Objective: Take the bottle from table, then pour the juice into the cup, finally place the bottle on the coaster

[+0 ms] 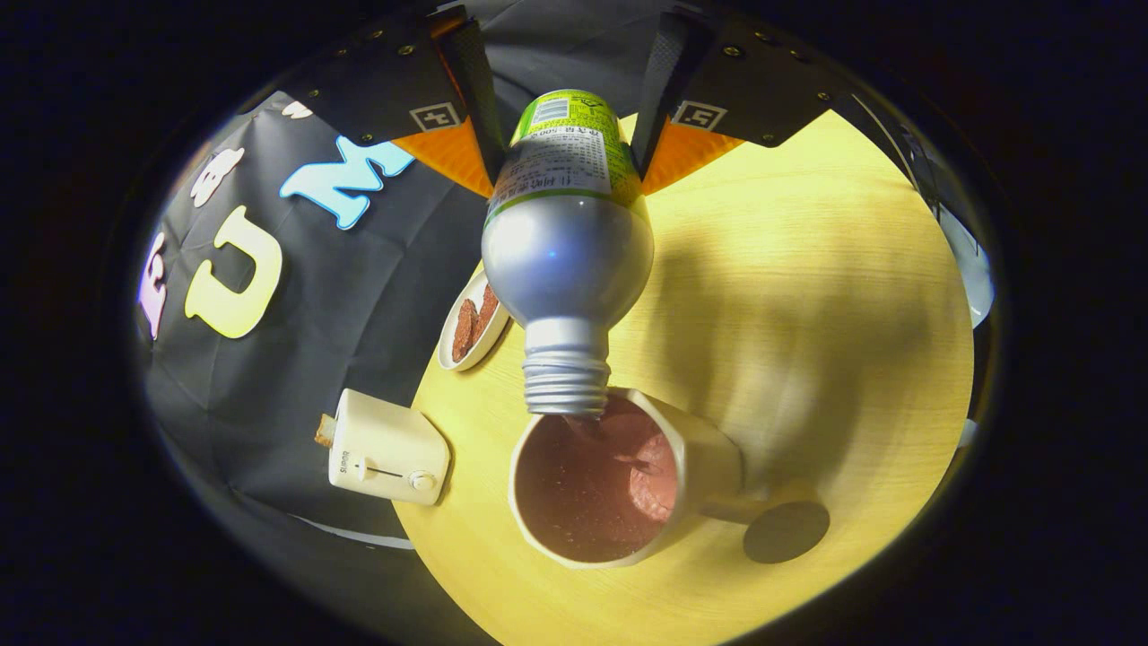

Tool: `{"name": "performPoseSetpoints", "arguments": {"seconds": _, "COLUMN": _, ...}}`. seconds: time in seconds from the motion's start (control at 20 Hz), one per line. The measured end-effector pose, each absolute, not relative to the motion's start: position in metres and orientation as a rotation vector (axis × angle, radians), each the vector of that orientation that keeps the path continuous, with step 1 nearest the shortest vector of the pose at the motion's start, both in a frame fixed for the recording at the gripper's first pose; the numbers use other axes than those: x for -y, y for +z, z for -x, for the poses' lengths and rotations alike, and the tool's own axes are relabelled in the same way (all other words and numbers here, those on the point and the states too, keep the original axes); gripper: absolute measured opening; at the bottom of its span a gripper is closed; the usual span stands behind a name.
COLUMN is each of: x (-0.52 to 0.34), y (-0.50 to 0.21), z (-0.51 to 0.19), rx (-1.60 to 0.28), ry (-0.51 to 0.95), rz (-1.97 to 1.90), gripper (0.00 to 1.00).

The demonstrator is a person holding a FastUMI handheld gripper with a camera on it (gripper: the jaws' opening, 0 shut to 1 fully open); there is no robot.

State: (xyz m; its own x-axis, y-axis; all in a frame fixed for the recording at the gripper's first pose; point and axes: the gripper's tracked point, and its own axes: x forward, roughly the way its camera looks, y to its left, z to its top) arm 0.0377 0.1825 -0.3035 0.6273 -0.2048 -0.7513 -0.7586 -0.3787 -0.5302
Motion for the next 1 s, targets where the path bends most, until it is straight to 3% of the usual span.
{"name": "performPoseSetpoints", "arguments": {"seconds": 1.0, "x": -0.1891, "y": -0.2939, "z": -0.0463, "rx": -0.749, "ry": 0.755, "rz": 2.019, "gripper": 0.70}}
